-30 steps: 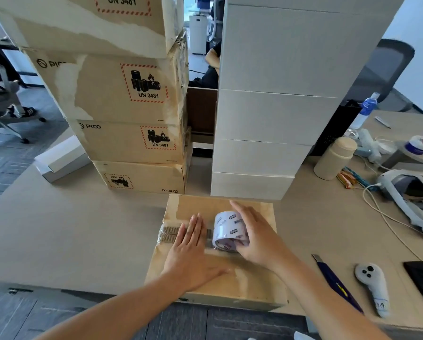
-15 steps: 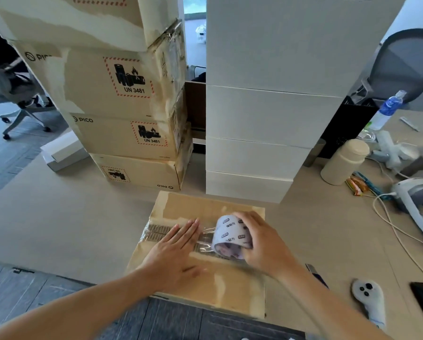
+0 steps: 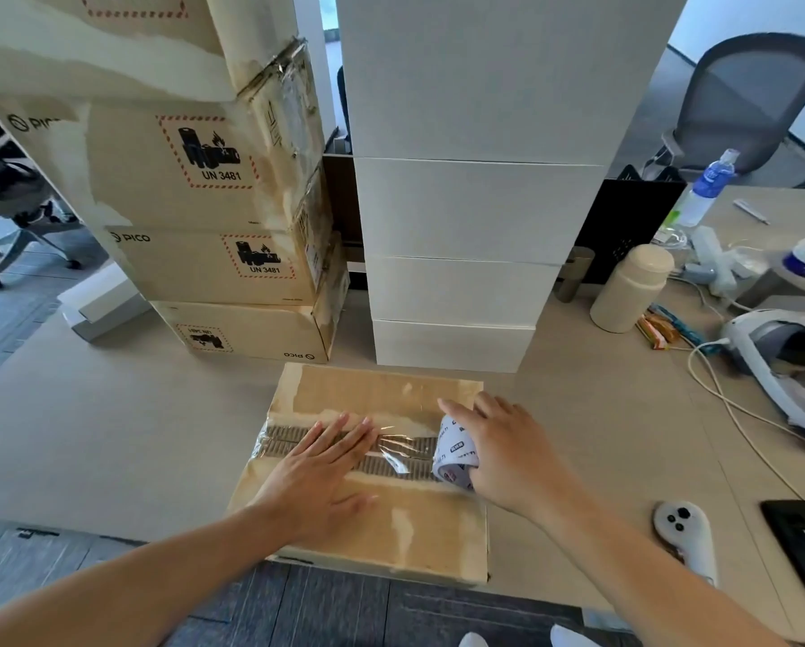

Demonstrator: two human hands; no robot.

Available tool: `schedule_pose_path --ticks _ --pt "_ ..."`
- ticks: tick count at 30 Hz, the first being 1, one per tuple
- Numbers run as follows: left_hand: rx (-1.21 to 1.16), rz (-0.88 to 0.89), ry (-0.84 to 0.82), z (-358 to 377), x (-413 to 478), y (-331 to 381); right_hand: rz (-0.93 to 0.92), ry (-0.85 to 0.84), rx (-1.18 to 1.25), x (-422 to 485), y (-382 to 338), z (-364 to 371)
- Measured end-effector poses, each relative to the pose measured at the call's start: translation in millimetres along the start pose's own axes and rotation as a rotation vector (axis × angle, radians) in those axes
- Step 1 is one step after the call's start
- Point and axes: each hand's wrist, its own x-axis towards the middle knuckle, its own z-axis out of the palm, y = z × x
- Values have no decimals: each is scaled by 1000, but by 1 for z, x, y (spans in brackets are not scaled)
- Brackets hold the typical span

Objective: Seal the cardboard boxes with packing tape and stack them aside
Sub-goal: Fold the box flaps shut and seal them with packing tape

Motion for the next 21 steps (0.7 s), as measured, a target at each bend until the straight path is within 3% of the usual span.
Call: schedule_pose_path --ticks 7,13,21 --pt "2 21 -58 -5 -1 7 -6 45 28 -1 -5 5" --pt "-163 -150 -76 -14 7 72 9 55 28 -1 -8 10" --pt "-115 -152 -114 -7 16 95 -40 96 52 4 -13 12"
